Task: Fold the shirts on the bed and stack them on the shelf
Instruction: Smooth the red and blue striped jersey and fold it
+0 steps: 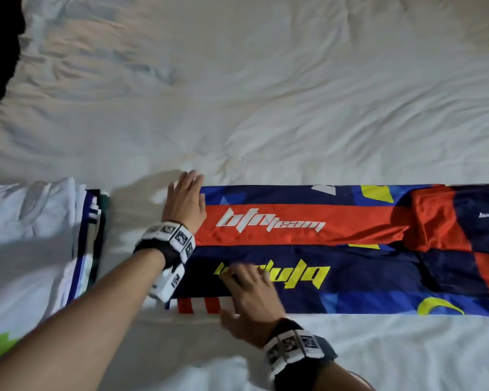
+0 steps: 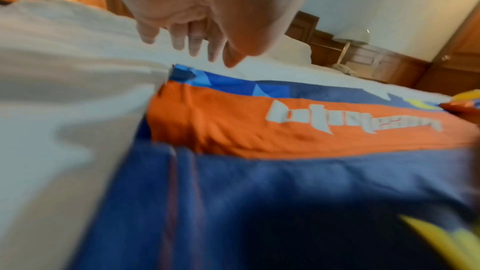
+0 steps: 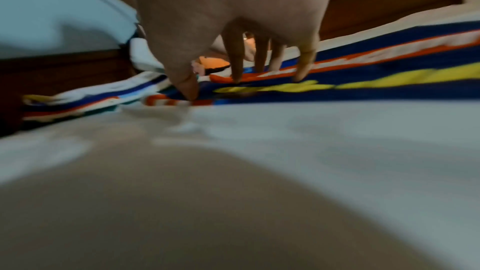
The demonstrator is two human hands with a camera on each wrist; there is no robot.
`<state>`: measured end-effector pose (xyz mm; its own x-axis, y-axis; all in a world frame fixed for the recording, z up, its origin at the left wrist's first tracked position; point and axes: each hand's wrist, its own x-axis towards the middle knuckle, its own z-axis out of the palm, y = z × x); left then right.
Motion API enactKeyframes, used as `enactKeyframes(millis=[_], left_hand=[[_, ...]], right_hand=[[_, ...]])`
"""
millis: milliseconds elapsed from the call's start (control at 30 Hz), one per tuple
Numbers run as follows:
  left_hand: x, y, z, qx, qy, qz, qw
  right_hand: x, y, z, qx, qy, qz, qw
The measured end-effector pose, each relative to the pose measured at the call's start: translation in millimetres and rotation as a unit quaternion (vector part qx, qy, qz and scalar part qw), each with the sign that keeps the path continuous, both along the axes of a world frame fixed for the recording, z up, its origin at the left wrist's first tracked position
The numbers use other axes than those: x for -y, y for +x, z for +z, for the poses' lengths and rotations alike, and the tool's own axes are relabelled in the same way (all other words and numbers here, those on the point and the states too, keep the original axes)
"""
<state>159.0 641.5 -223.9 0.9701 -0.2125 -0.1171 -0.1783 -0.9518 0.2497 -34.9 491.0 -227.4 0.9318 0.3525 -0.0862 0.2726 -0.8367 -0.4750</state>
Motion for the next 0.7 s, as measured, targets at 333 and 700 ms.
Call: enactKeyframes(millis=[333, 700], left_hand=[[29.0, 37.1, 40.8, -0.237, -0.066, 0.022, 0.969], [151.5, 22.2, 67.7, -0.327, -0.096, 0.022, 0.940]], right_hand=[[-47.3, 14.2, 20.8, -0.188, 0.140, -0.145, 0.961], [88.6, -10.7, 5.9, -0.173, 0.346, -0.427, 0.818]])
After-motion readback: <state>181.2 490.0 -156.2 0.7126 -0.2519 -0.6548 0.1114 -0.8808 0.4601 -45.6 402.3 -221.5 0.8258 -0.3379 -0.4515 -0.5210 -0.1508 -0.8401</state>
